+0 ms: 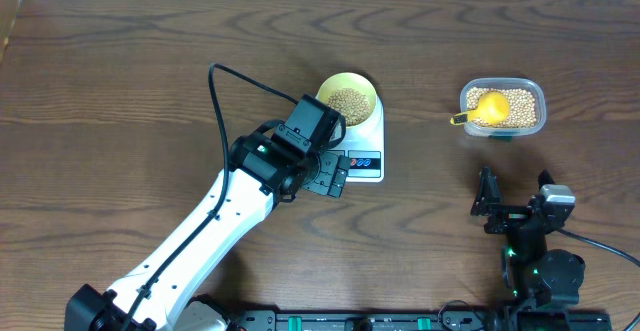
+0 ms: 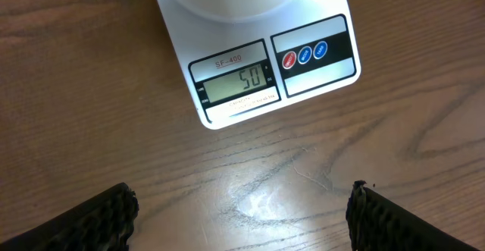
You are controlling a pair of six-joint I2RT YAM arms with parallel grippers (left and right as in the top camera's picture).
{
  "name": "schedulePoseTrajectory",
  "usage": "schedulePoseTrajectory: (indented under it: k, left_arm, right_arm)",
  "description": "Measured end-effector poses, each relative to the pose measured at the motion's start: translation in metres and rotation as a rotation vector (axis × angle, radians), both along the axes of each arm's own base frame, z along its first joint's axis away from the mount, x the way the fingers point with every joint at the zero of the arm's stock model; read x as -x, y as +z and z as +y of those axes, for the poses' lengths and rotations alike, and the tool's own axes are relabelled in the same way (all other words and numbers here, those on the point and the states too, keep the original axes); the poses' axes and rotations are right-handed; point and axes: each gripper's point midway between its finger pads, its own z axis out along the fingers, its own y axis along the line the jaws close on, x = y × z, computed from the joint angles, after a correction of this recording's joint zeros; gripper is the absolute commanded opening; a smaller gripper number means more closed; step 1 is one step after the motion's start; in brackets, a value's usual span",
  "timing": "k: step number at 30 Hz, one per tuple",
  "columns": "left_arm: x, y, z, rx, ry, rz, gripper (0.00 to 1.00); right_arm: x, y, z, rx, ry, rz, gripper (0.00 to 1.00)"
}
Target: Scoop item into bowl and weigh 50g on scale
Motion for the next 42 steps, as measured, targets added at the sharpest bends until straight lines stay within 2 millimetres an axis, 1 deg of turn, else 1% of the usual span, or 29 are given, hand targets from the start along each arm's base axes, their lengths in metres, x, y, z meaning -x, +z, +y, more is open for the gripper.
schedulePoseTrajectory:
  k: [13,14,15,16,17,20,21,24,26,28,29,30,31,32,33,34,36,37,38,40,42]
  left_arm:
    - [0.0,0.0,0.0,0.0,0.0,0.0,0.91]
    - [0.0,0.0,0.0,0.0,0.0,0.0,0.84]
    - [0.0,0.0,0.0,0.0,0.0,0.0,0.82]
    - [0.0,0.0,0.0,-0.001,-0.004,-0.001,0.98]
    - [0.0,0.0,0.0,-0.002,-0.007,-0.001,1.0]
    - [-0.001,0.0,-0.001,-0.002,-0.013,-0.007,1.0]
    - [-0.003,0.002,-0.002,0.005,-0.014,-0.018,1.0]
    - [-0.01,0.004,0.002,-0.02,0.004,-0.053,0.99]
    - [-0.016,0.008,0.007,-0.04,0.022,-0.092,0.99]
    - [-0.022,0.019,0.014,-0.057,0.046,-0.15,0.99]
    - [-0.024,0.028,0.019,-0.064,0.061,-0.189,0.99]
    - [-0.025,0.044,0.027,-0.068,0.084,-0.246,0.99]
    - [-0.022,0.055,0.035,-0.07,0.101,-0.28,0.99]
    - [-0.018,0.068,0.046,-0.068,0.124,-0.312,0.99]
    - [-0.017,0.083,0.058,-0.056,0.16,-0.355,0.99]
    - [-0.017,0.093,0.069,-0.044,0.195,-0.386,0.99]
    - [-0.009,0.117,0.112,-0.023,0.32,-0.474,0.99]
    - [-0.004,0.122,0.123,-0.007,0.353,-0.497,0.99]
    - [-0.001,0.124,0.129,0.004,0.37,-0.507,0.99]
    - [0.016,0.126,0.154,0.03,0.445,-0.546,0.99]
    - [0.028,0.133,0.163,0.072,0.471,-0.596,0.99]
  right_arm:
    - [0.0,0.0,0.0,0.0,0.0,0.0,0.99]
    - [0.0,0.0,0.0,0.0,0.0,0.0,0.99]
    - [0.0,0.0,0.0,0.0,0.0,0.0,0.99]
    - [0.0,0.0,0.0,0.0,0.0,0.0,0.99]
    - [0.0,0.0,0.0,0.0,0.0,0.0,0.99]
    - [0.0,0.0,0.0,0.0,0.0,0.0,0.99]
    - [0.0,0.0,0.0,0.0,0.0,0.0,0.99]
    - [0.0,0.0,0.0,0.0,0.0,0.0,0.99]
    - [0.0,0.0,0.0,0.0,0.0,0.0,0.99]
    - [0.0,0.0,0.0,0.0,0.0,0.0,0.99]
    - [0.0,0.0,0.0,0.0,0.0,0.0,0.99]
    - [0.0,0.0,0.0,0.0,0.0,0.0,0.99]
    - [0.0,0.0,0.0,0.0,0.0,0.0,0.99]
    - [0.0,0.0,0.0,0.0,0.0,0.0,0.99]
    - [0.0,0.0,0.0,0.0,0.0,0.0,0.99]
    - [0.0,0.0,0.0,0.0,0.0,0.0,0.99]
    - [0.0,0.0,0.0,0.0,0.0,0.0,0.99]
    - [0.0,0.0,0.0,0.0,0.0,0.0,0.99]
    - [0.0,0.0,0.0,0.0,0.0,-0.001,0.99]
    - [0.0,0.0,0.0,0.0,0.0,0.0,0.99]
    - [0.0,0.0,0.0,0.0,0.0,0.0,0.99]
